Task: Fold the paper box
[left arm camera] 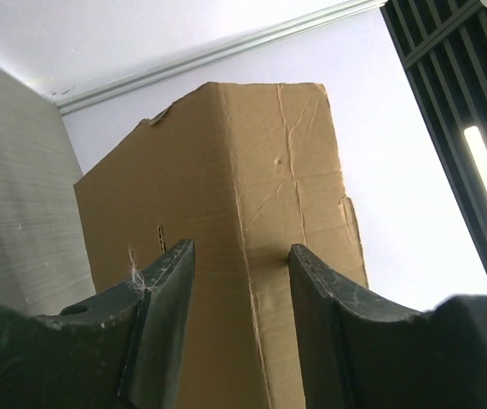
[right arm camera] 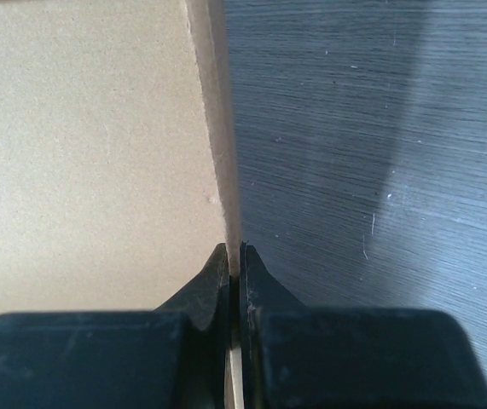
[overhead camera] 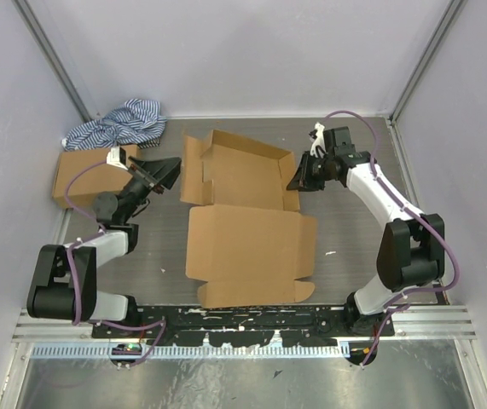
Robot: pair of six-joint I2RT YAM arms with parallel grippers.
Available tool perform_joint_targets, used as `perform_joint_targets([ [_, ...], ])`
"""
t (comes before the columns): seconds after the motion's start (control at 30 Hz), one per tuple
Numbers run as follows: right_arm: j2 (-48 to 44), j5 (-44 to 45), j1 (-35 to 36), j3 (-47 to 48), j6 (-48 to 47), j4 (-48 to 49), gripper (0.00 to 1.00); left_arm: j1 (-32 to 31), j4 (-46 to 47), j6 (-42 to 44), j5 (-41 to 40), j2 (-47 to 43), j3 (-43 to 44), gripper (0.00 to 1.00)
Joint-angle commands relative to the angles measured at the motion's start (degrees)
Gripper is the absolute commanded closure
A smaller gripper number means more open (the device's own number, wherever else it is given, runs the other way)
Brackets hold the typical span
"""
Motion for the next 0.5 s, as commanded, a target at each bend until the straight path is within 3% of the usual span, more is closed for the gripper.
perform_joint_targets([
  [0.0, -0.01, 3.12, 1.63, 3.89, -0.34, -0.65, 0.99, -0.49, 3.41, 1.39, 2.24, 2.39, 1.4, 0.45],
  [0.27, 0.07, 6.29, 2.62, 4.08, -0.52, -1.79, 0.99, -1.22, 1.01, 3.62, 7.67, 6.21, 2.57, 0.49],
  [0.47, 1.29, 10.37, 4.03, 4.59, -0.81, -3.41, 0.99, -1.68, -16.47, 15.51, 11.03, 3.03, 3.74, 0.51],
])
